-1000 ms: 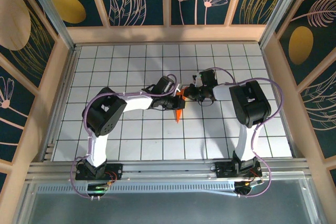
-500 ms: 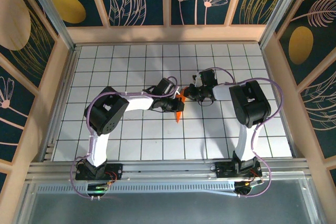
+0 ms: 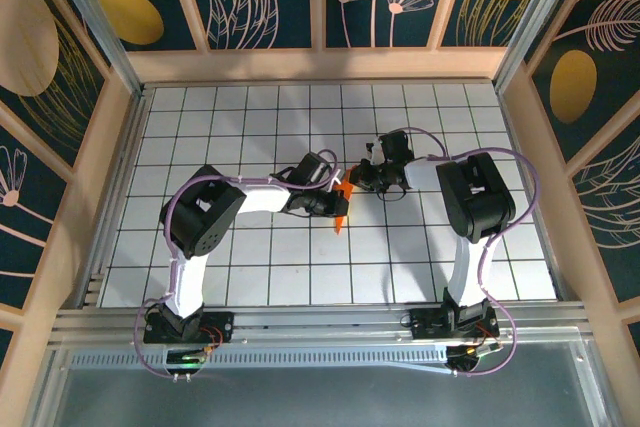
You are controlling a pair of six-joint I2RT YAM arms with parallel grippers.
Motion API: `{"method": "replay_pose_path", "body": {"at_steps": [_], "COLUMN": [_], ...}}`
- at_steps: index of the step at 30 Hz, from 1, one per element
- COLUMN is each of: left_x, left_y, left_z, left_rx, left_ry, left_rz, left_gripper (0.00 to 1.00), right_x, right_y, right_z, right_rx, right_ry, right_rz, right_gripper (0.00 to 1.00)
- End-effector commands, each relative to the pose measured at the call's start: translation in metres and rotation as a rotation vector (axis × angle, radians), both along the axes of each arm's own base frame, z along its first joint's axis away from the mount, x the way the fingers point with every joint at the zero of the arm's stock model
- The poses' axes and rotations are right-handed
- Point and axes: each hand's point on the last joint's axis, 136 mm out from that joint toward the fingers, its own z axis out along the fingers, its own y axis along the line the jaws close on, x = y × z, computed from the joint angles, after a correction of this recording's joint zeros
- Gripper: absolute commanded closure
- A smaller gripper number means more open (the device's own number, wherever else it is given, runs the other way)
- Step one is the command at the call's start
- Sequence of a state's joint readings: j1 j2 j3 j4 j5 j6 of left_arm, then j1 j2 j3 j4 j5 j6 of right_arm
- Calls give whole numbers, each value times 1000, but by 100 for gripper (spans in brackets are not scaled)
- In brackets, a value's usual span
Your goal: Fold a paper plane with a square sheet of paper (fold left side to right side)
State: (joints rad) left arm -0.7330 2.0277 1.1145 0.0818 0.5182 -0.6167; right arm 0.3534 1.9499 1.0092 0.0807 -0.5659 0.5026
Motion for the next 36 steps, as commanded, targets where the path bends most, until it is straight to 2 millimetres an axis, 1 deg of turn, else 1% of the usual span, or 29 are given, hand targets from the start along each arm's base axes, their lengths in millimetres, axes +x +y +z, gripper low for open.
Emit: {"method": "replay_pose_path", "body": {"at_steps": [1,6,11,15,16,17,22,26,29,31,33,36], "left_x": [-30,-45,-60,-69,-69,-76,-87,-91,-90,-89,-86,-79], "left_y": [10,10,11,21,20,27,29,29,26,23,21,17], "left_z": [-8,-6,-9,-14,-11,-17,-17,-15,-3,8,23,45], "left_rx": [30,24,42,75,73,86,75,62,19,-17,-58,-112], "left_ry": [54,60,71,72,63,79,88,84,64,43,15,-26], "left_rz": [-66,-114,-141,-149,-149,-149,-157,-151,-142,-138,-126,-103], "left_gripper": [100,99,99,98,98,98,97,97,97,97,96,95], "right_x": [-15,-16,-17,-16,-16,-15,-13,-13,-9,-5,0,9], "right_y": [-11,-12,-12,-12,-12,-12,-12,-11,-10,-9,-6,-4], "right_z": [-37,-40,-41,-40,-40,-40,-39,-38,-34,-30,-23,-7], "right_rx": [-106,-112,-113,-114,-114,-114,-116,-115,-115,-112,-105,-95], "right_ry": [86,92,96,96,96,95,91,89,76,64,47,3], "right_rz": [-11,-10,-11,-12,-11,-13,-13,-12,-11,-9,-5,-4], "right_gripper": [100,100,100,100,100,100,100,100,100,100,100,100]}}
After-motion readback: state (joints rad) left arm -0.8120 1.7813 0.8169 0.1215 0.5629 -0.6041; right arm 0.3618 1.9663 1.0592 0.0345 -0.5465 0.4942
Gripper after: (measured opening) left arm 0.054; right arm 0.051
